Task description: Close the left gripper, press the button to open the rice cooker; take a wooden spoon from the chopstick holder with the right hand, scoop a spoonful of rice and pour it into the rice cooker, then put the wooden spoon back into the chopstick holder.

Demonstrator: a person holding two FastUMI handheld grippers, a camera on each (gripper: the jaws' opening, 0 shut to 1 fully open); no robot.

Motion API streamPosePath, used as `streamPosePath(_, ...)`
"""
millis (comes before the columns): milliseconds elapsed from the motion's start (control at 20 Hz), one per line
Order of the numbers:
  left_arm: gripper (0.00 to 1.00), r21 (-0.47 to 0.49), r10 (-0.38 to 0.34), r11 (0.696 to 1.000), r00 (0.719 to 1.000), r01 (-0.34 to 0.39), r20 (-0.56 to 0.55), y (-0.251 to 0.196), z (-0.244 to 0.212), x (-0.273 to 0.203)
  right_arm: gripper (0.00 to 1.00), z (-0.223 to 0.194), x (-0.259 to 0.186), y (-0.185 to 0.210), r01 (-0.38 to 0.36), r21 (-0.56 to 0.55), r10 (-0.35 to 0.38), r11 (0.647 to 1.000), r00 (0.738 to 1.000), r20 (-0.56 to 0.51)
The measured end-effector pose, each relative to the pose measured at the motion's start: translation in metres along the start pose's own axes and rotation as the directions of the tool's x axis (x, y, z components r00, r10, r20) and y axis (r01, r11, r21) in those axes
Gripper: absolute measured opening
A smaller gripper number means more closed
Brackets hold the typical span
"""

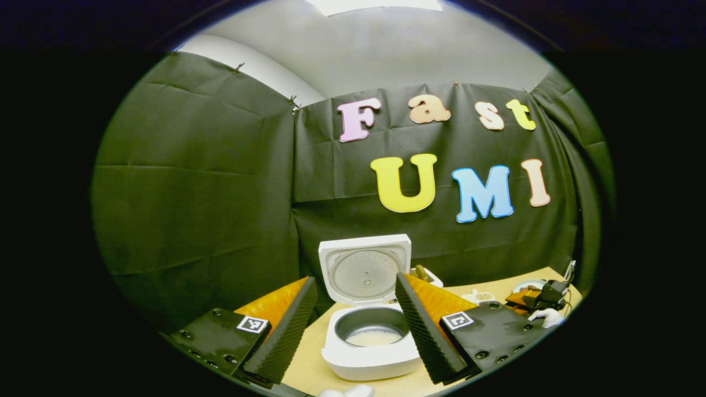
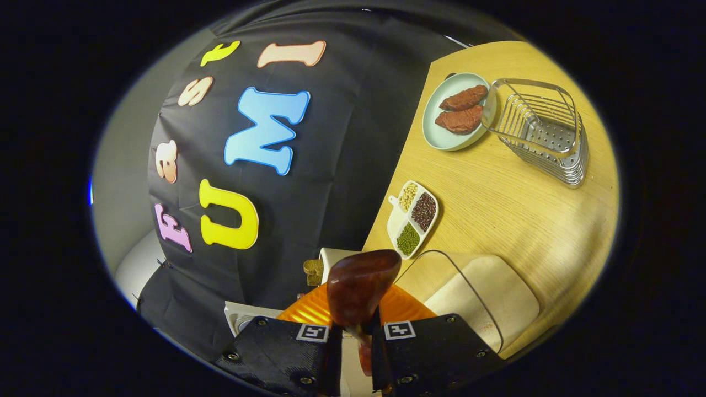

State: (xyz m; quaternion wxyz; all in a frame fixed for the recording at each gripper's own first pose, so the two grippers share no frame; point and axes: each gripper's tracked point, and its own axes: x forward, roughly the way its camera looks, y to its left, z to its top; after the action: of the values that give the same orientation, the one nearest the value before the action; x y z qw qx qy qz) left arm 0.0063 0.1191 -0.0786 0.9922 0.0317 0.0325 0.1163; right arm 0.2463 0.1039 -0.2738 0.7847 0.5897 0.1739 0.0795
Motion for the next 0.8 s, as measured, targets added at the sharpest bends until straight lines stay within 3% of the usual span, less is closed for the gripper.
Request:
streamPosePath(350,1.0,-0.027,0.028,0.999,1.0,-0.029,-0.007,0.019,-0.007,-0.006,0.22,-0.032,-0.002,0.096,-0.072,-0.077,0.068,0.994,0.996,-0.049)
streamPosePath(800,0.98,-0.055,0.097,0.994,0.995,-0.098,-0.025,0.052,-0.022,-0.015,0.22,-0.132,0.036,0.189,-0.142,-0.053,0.131,0.988,0.975,-0.177)
